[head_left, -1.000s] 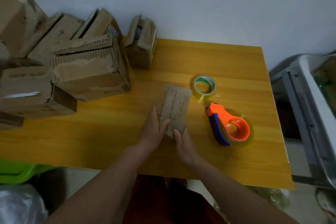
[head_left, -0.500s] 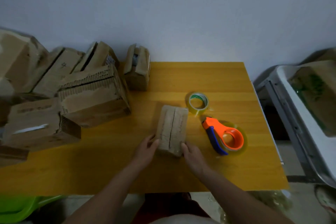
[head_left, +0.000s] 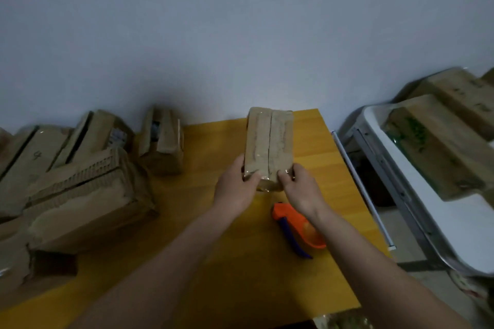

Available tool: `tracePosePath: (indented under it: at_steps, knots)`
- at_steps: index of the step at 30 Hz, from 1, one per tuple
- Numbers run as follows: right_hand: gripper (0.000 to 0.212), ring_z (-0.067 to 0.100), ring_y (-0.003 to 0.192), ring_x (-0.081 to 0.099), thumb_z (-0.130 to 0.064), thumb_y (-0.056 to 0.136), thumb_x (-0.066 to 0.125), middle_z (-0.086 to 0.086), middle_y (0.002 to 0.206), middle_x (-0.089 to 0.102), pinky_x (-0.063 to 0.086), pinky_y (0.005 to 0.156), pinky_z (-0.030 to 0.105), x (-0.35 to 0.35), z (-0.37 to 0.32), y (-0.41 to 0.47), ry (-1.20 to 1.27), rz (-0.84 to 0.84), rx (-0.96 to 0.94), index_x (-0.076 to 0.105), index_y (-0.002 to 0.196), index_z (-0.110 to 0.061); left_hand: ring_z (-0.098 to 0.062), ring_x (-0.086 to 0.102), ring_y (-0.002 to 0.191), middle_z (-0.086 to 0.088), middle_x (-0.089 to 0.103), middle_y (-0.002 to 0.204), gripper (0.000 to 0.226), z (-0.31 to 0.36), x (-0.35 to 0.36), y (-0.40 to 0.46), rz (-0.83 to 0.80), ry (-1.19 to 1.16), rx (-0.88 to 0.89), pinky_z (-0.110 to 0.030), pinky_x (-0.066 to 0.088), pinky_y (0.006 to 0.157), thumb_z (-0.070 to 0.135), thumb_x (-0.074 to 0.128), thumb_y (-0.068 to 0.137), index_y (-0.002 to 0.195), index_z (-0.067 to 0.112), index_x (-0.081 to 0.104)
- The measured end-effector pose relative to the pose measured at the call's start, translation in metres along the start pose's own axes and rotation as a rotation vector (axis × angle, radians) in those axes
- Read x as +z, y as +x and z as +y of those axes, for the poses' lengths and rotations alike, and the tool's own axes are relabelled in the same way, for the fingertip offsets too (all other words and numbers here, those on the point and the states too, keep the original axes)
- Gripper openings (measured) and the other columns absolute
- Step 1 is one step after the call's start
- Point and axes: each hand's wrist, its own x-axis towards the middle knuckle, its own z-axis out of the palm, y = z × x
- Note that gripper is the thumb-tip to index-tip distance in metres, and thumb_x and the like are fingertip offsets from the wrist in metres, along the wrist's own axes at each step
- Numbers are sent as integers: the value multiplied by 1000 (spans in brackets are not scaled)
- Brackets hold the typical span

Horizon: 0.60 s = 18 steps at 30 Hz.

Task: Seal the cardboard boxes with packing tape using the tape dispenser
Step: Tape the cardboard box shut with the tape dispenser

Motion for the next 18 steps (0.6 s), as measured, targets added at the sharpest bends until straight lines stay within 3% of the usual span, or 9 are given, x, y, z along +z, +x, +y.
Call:
tracePosePath:
  at_steps: [3, 9, 11, 13, 15, 18]
  knots:
    - [19, 25, 85, 50, -23, 101, 42, 9, 96, 54, 39, 70, 34, -43, 23, 42, -46, 11, 57, 49, 99, -6, -13, 56, 108, 4, 59, 128, 39, 33, 44, 35, -57, -55, -34, -29, 46, 87, 24, 53, 98, 136, 26, 50]
    - [26, 26, 85, 54, -20, 103, 36, 12, 107, 58, 45, 69, 36, -91, 105, 103, -133, -56, 204, 47, 120, -3, -16, 54, 111, 1, 50, 140, 45, 45, 138, 73, -229, 28, -151, -31, 49, 85, 26, 40, 104, 149, 27, 33]
    - [33, 28, 95, 56, -17, 102, 39, 16, 123, 57, 48, 77, 37, -97, 128, 113, -171, -126, 223, 42, 132, -5, -17, 52, 120, 3, 42, 148, 52, 37, 157, 81, -280, 62, -182, -37, 49, 97, 23, 42, 103, 152, 30, 25]
    - [49, 31, 120, 50, -18, 101, 41, 14, 140, 46, 46, 93, 40, -99, 143, 113, -255, -164, 207, 26, 146, -8, -21, 34, 139, 1, 30, 156, 61, 28, 169, 81, -310, 170, -176, -41, 35, 112, 26, 47, 101, 154, 26, 17]
    - [52, 34, 132, 41, -26, 100, 39, 15, 146, 41, 42, 102, 47, -101, 154, 108, -508, 4, -1, 28, 147, -6, -24, 24, 144, -1, 25, 157, 63, 21, 171, 76, -210, 461, -9, -42, 23, 118, 29, 48, 100, 154, 21, 17]
    - [56, 34, 129, 48, -42, 90, 37, 14, 138, 52, 45, 99, 52, -95, 168, 100, -787, -22, -367, 48, 135, -11, -30, 39, 137, -5, 43, 147, 51, 5, 167, 73, -109, 779, 416, -57, 27, 113, 31, 46, 94, 143, 18, 38]
